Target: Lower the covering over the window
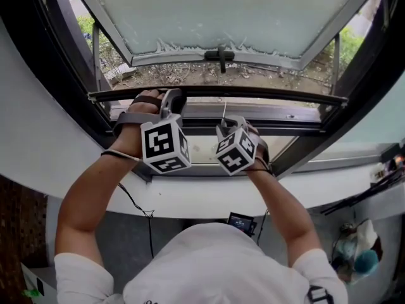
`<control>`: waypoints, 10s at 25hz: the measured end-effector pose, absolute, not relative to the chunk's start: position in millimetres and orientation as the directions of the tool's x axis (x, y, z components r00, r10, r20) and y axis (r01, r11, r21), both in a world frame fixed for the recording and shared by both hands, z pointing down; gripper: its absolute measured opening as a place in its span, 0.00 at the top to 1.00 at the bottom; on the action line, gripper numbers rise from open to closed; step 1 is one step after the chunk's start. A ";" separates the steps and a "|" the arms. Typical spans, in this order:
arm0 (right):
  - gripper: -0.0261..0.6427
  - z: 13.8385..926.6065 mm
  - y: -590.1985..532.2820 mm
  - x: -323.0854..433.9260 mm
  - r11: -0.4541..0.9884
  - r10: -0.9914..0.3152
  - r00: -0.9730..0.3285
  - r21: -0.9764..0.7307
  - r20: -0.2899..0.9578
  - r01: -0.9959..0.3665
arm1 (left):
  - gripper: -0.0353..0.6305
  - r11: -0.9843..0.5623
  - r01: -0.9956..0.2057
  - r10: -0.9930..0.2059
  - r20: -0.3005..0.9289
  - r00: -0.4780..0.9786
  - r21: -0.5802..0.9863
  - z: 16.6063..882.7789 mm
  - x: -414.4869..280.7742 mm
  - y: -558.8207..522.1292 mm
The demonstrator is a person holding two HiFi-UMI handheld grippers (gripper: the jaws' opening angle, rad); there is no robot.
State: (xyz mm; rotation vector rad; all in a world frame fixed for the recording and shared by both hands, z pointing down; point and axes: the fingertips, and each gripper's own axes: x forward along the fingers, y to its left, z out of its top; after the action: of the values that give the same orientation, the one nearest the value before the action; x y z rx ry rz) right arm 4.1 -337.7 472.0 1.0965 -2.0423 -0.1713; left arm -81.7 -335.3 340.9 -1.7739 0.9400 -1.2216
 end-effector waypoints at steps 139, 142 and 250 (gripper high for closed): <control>0.78 496.3 -330.2 86.4 0.656 -0.754 -0.058 0.746 0.655 -0.110 | 0.81 -0.746 -0.182 -0.665 0.702 0.253 -0.641 494.2 -79.7 -328.6; 0.78 495.7 -330.4 85.8 0.651 -0.759 -0.053 0.754 0.649 -0.086 | 0.81 -0.740 -0.178 -0.671 0.696 0.255 -0.649 493.3 -80.6 -327.8; 0.89 424.6 -221.7 109.2 0.551 -0.834 -0.495 0.324 0.244 -0.769 | 0.89 -0.572 -0.817 -0.810 0.104 0.577 0.076 439.6 -21.7 -170.3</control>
State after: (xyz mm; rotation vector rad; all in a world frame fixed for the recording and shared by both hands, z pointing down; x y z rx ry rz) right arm 109.2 -221.7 424.6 1.3102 -2.4195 -0.2419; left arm -21.7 -170.3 439.6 -2.8910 1.4974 -0.0935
